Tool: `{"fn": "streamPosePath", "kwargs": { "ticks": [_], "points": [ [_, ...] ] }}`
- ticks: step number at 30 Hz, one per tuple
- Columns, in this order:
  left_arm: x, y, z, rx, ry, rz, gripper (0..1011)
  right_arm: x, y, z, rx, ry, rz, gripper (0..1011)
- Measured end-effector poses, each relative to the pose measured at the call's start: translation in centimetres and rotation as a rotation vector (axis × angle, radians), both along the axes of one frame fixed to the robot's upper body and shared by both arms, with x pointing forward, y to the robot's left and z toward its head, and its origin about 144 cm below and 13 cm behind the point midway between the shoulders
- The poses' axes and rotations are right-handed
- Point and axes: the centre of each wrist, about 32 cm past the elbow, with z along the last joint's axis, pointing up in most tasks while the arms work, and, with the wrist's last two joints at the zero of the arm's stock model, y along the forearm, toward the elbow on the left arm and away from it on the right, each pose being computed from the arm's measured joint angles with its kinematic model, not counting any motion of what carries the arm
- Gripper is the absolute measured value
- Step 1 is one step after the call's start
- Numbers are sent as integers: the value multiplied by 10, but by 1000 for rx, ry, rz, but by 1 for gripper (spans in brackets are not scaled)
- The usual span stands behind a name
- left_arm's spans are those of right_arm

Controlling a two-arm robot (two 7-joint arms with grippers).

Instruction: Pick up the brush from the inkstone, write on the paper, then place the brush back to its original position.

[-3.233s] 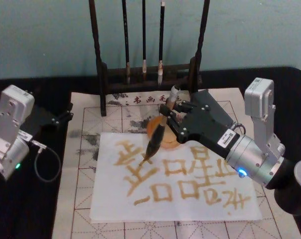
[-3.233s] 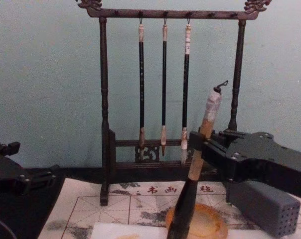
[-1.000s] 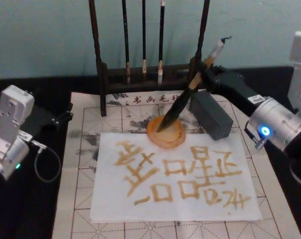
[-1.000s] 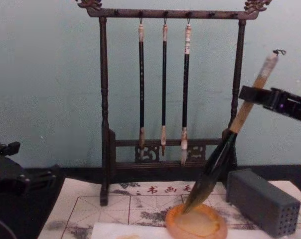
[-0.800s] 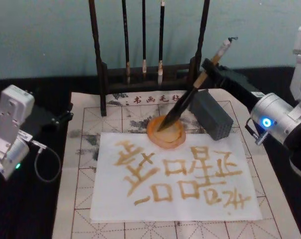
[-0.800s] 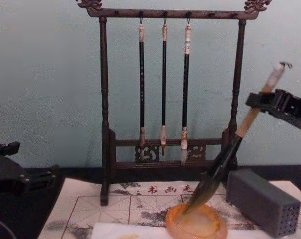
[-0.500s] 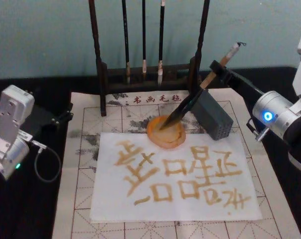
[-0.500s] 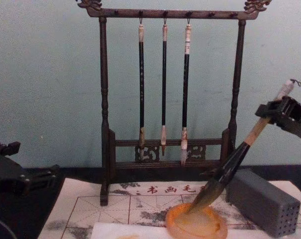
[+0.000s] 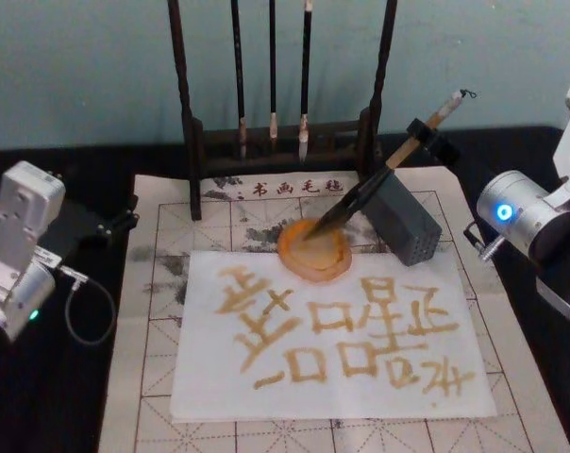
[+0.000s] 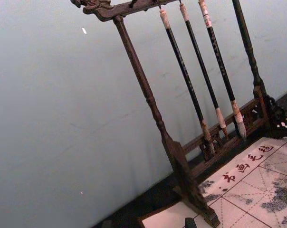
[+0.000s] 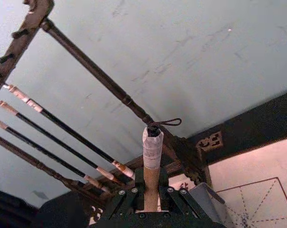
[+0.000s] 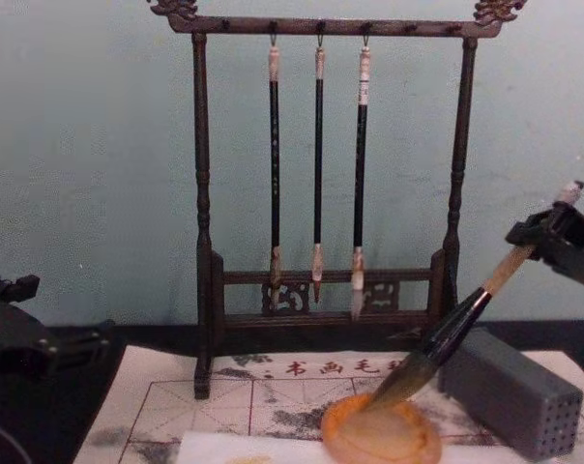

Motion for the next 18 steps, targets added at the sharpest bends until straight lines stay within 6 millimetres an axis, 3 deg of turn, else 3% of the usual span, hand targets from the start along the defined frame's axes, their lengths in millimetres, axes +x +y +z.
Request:
{"fn": "streamPosePath", "kwargs": {
  "ticks": [18],
  "points": [
    [0, 0, 0, 0, 0, 0, 1001, 7, 8, -7, 40, 36, -33, 195]
  ]
}}
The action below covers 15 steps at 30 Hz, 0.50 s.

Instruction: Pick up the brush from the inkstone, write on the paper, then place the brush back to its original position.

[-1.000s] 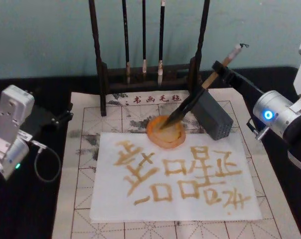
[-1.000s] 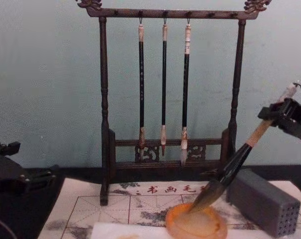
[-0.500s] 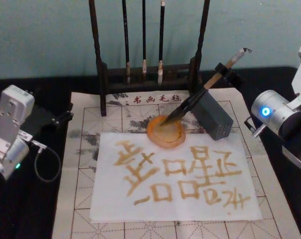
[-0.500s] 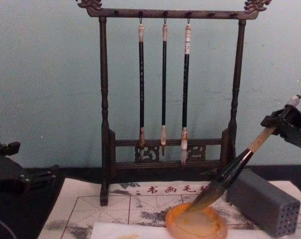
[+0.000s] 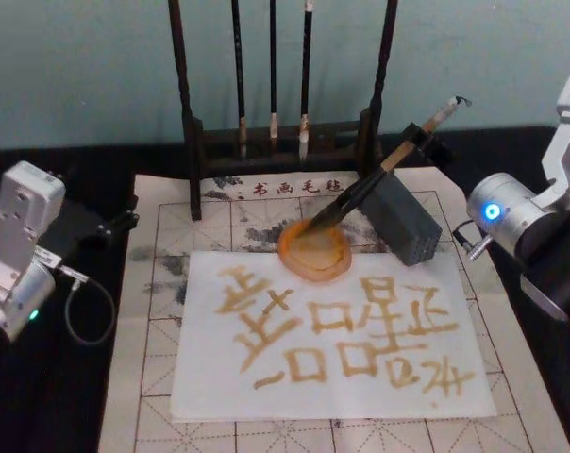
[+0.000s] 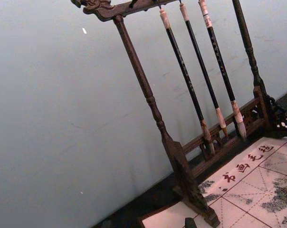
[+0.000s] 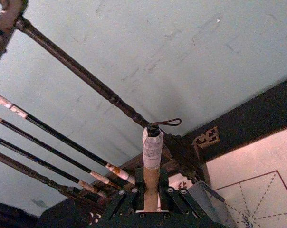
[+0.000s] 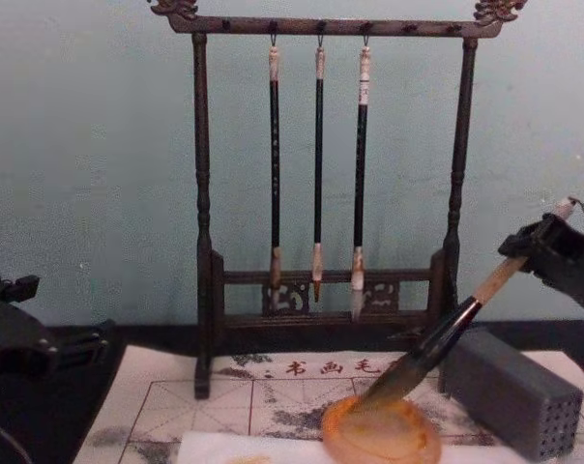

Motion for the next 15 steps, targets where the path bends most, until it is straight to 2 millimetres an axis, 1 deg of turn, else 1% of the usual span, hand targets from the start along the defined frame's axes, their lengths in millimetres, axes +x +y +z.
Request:
{"fn": "streamPosePath", "kwargs": {
  "ticks": [15],
  "points": [
    [0, 0, 0, 0, 0, 0, 1001, 2, 0, -7, 9, 37, -15, 197]
  ]
}}
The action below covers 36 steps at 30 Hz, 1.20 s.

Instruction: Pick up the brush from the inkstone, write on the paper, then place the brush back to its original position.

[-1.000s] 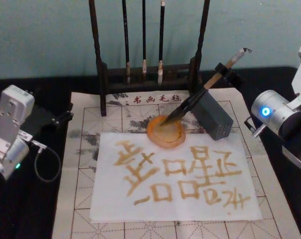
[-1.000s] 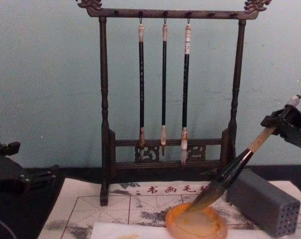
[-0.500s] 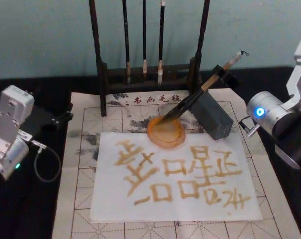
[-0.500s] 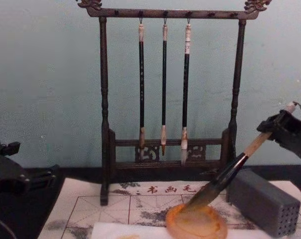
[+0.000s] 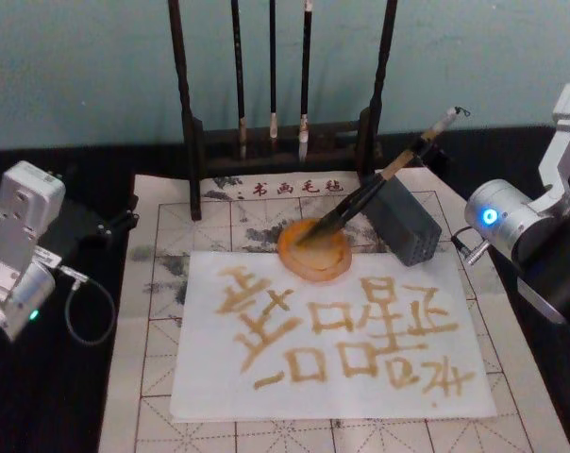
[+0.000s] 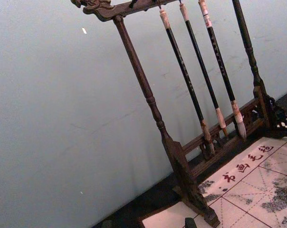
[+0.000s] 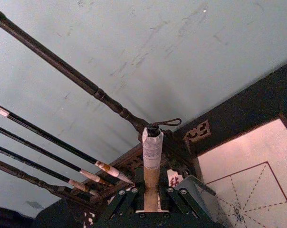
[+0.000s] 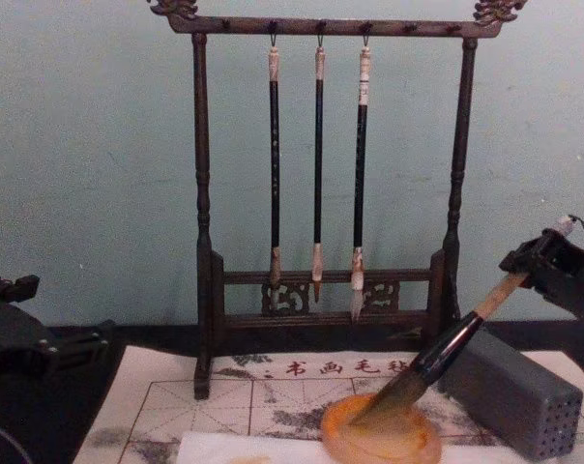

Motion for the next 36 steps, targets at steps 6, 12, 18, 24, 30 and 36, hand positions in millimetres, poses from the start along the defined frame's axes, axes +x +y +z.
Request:
{"fn": "streamPosePath", "kwargs": {
  "ticks": [6, 12, 18, 24, 30, 36],
  "points": [
    [0, 0, 0, 0, 0, 0, 1001, 0, 0, -3, 11, 11, -2, 197],
    [0, 0, 0, 0, 0, 0, 1001, 1, 0, -6, 20, 21, -8, 197],
    [0, 0, 0, 0, 0, 0, 1001, 1, 0, -8, 31, 30, -12, 197],
    [0, 0, 0, 0, 0, 0, 1001, 1, 0, -9, 38, 37, -14, 197],
    [0, 0, 0, 0, 0, 0, 1001, 2, -1, -9, 39, 40, -15, 197],
    [0, 0, 0, 0, 0, 0, 1001, 2, -1, -9, 40, 40, -15, 195]
  ]
}}
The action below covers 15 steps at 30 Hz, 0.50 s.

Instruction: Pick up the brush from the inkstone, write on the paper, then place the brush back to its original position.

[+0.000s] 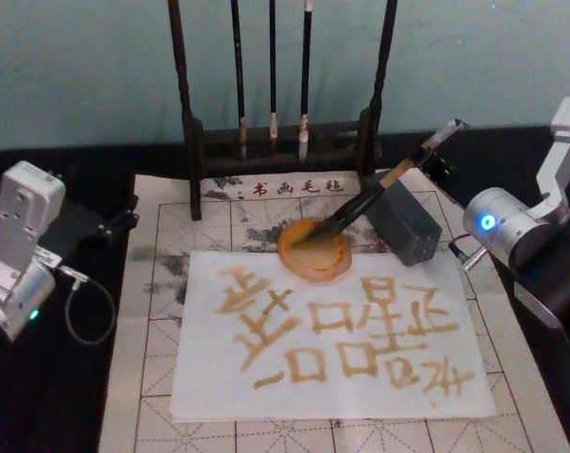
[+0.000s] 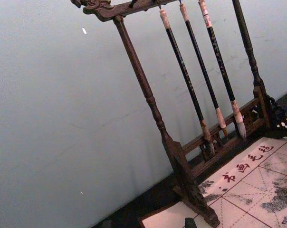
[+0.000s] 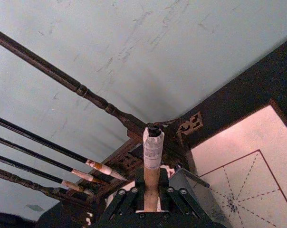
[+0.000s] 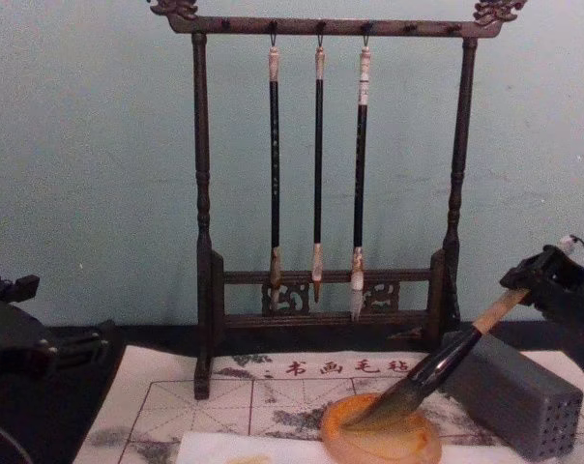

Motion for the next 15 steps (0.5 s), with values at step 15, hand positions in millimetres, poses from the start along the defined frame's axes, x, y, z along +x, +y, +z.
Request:
{"fn": "streamPosePath", "kwargs": {
  "ticks": [15],
  "points": [
    [0, 0, 0, 0, 0, 0, 1001, 0, 0, 0, -1, -1, 1, 358]
  ]
}}
